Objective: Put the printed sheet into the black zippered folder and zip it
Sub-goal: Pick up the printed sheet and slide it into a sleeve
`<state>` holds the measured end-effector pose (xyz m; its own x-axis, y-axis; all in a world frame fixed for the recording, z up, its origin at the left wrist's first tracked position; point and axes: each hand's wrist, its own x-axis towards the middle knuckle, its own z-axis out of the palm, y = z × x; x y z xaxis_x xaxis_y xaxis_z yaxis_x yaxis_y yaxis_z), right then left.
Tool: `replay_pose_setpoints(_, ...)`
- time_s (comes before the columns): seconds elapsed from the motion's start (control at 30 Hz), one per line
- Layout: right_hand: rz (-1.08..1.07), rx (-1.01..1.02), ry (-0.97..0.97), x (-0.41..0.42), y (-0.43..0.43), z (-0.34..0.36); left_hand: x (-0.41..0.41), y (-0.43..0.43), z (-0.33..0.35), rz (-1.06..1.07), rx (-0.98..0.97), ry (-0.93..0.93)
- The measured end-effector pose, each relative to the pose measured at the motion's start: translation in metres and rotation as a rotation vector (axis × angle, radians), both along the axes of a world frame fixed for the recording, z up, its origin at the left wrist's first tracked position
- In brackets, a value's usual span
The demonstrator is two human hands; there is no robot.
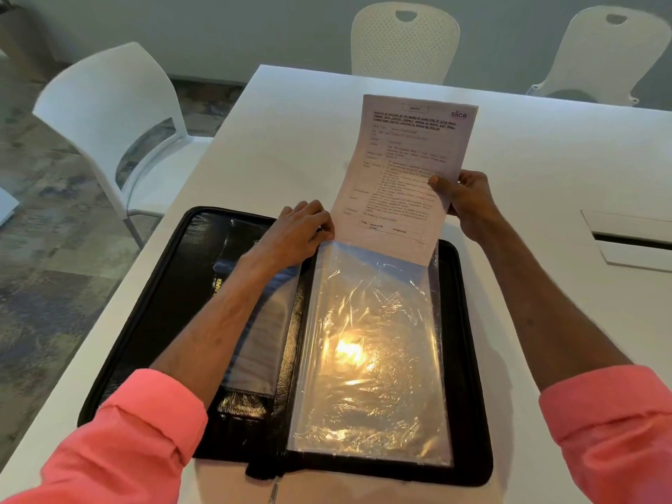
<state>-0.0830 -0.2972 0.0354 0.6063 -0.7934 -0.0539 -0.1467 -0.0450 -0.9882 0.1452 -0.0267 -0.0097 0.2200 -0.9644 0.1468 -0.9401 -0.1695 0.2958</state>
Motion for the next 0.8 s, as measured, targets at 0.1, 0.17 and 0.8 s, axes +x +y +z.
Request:
replay_pose_setpoints(0.1, 0.006, 0.01, 0.004, -0.001, -0.002, -0.001, 0.0, 0.001, -0.001, -0.02, -0.04, -0.02)
replay_pose_setpoints(0.17, 0.014, -0.003, 0.005, -0.001, -0.002, -0.002, 0.0, 0.001, -0.002, -0.022, -0.062, -0.035)
replay_pose_setpoints(0.8, 0.144, -0.036, 0.065, 0.024, -0.006, 0.033, 0.011, 0.009, 0.001, 0.003, -0.012, 0.013)
